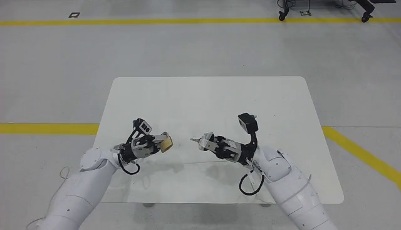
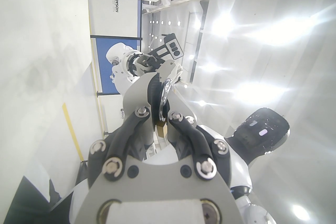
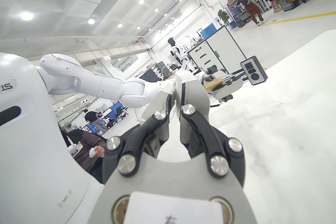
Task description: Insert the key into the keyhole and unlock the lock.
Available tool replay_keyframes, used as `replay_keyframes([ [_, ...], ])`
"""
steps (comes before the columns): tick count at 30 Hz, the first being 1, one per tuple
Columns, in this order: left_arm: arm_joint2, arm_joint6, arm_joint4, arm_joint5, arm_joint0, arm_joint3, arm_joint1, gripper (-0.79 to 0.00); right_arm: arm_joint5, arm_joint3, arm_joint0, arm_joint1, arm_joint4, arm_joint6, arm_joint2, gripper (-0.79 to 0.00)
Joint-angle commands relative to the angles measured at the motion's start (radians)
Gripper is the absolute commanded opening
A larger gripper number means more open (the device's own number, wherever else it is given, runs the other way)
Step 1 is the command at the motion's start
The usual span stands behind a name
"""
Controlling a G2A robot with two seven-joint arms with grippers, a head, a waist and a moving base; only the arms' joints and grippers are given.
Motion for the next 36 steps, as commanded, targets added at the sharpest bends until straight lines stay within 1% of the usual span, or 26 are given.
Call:
replay_keyframes([
  [1,0.001,0.011,0.003,0.004,0.006,-0.011,0.000,-0.785,0.000,0.000,0.000,0.000,0.000,0.000,0.000,-0.785],
  [3,0.002,0.055,0.025,0.031,0.025,-0.048,0.001,-0.785,0.000,0.000,0.000,0.000,0.000,0.000,0.000,-0.785],
  [5,0.001,0.077,0.032,0.093,0.037,-0.067,0.003,-0.785,0.008,0.002,-0.001,0.000,-0.004,-0.005,0.003,-0.785],
  [7,-0.003,0.084,0.019,0.171,0.038,-0.074,0.004,-0.785,0.046,-0.013,-0.003,0.003,-0.100,-0.055,0.039,-0.785],
  [8,-0.005,0.083,0.009,0.206,0.038,-0.071,0.004,-0.785,0.040,-0.039,-0.010,0.005,-0.177,-0.084,0.060,-0.785],
  [9,-0.007,0.082,0.009,0.222,0.035,-0.073,0.004,-0.785,0.044,-0.069,-0.024,0.007,-0.265,-0.117,0.085,-0.785],
  [10,-0.009,0.082,0.014,0.224,0.035,-0.073,0.005,-0.785,0.070,-0.112,-0.042,0.009,-0.380,-0.157,0.115,-0.785],
  [11,-0.009,0.081,0.020,0.228,0.035,-0.072,0.005,-0.785,0.115,-0.173,-0.069,0.010,-0.516,-0.210,0.143,-0.785],
  [13,-0.008,0.081,0.024,0.239,0.035,-0.071,0.003,-0.785,0.206,-0.300,-0.142,0.007,-0.762,-0.328,0.160,-0.785],
  [16,0.001,0.098,0.046,0.272,0.032,-0.064,0.001,-0.785,0.300,-0.417,-0.220,0.005,-1.069,-0.451,0.144,-0.785],
  [20,0.000,0.171,0.104,0.287,0.028,-0.073,0.002,-0.785,0.420,-0.513,-0.288,0.009,-1.456,-0.548,0.106,-0.785],
  [22,-0.009,0.203,0.130,0.293,0.037,-0.099,0.007,-0.785,0.479,-0.539,-0.319,0.012,-1.609,-0.592,0.080,-0.785],
  [23,-0.014,0.227,0.147,0.311,0.042,-0.111,0.010,-0.785,0.503,-0.547,-0.331,0.013,-1.667,-0.611,0.068,-0.785],
  [26,-0.035,0.282,0.180,0.357,0.066,-0.164,0.020,-0.785,0.545,-0.560,-0.354,0.015,-1.779,-0.660,0.044,-0.785],
  [27,-0.044,0.298,0.193,0.357,0.074,-0.185,0.023,-0.785,0.561,-0.563,-0.359,0.016,-1.811,-0.670,0.039,-0.785],
  [29,-0.060,0.337,0.227,0.341,0.098,-0.224,0.029,-0.785,0.647,-0.567,-0.371,0.015,-1.890,-0.660,0.031,-0.785],
  [31,-0.067,0.354,0.239,0.349,0.123,-0.262,0.033,-0.785,0.725,-0.569,-0.376,0.010,-1.959,-0.634,0.002,-0.785],
  [33,-0.072,0.363,0.249,0.358,0.139,-0.290,0.035,-0.785,0.744,-0.559,-0.369,0.005,-1.984,-0.633,-0.029,-0.785],
  [36,-0.085,0.362,0.226,0.343,0.153,-0.310,0.035,-0.785,0.740,-0.556,-0.368,0.005,-1.980,-0.633,-0.032,-0.785],
])
